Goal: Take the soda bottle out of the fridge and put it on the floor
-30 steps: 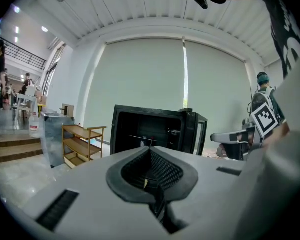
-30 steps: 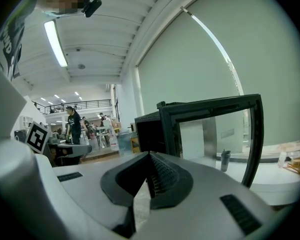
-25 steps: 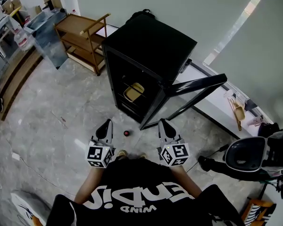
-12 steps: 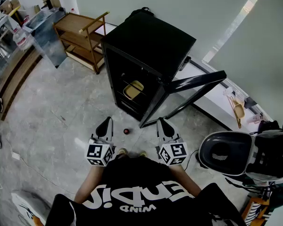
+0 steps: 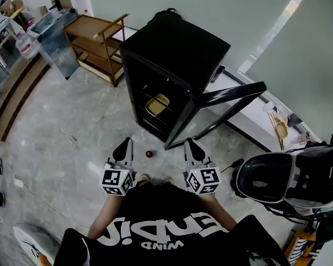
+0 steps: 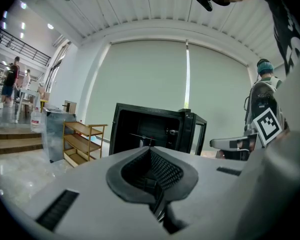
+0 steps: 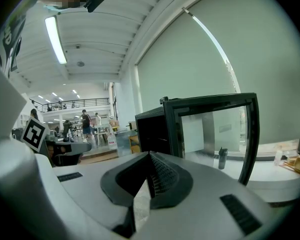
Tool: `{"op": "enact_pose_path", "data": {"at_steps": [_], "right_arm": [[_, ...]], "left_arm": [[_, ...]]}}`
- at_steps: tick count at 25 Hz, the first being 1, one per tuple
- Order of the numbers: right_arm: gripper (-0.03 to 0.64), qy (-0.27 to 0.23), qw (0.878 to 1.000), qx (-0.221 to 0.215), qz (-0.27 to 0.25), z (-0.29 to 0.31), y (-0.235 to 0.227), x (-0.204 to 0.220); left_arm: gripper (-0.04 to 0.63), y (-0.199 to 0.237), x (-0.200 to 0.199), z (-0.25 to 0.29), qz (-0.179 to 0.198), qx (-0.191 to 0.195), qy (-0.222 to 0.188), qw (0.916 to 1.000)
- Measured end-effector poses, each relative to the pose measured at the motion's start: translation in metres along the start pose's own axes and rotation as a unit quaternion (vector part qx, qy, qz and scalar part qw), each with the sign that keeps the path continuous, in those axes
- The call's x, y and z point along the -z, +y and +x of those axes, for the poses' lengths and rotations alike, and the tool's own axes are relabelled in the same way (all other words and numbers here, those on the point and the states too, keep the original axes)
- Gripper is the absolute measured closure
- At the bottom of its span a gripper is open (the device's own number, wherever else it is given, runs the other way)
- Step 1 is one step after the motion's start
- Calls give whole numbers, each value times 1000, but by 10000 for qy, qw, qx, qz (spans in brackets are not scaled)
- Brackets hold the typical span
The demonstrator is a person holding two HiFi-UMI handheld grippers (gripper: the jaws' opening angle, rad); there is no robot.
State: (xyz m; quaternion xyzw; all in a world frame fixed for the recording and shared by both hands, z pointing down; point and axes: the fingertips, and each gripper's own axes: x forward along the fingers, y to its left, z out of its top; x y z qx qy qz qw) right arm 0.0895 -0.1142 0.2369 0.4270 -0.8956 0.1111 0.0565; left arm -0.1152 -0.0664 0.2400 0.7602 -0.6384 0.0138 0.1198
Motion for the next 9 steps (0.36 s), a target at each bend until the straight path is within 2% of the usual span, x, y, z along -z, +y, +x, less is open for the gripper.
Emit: {"op": "enact_pose_path", "data": {"at_steps": [9], "right_arm": [[594,-1,9999,113,-86,-2,1,2]], "left_arm": [[589,-1,1,-7,-33,-23,-7,10000]]}}
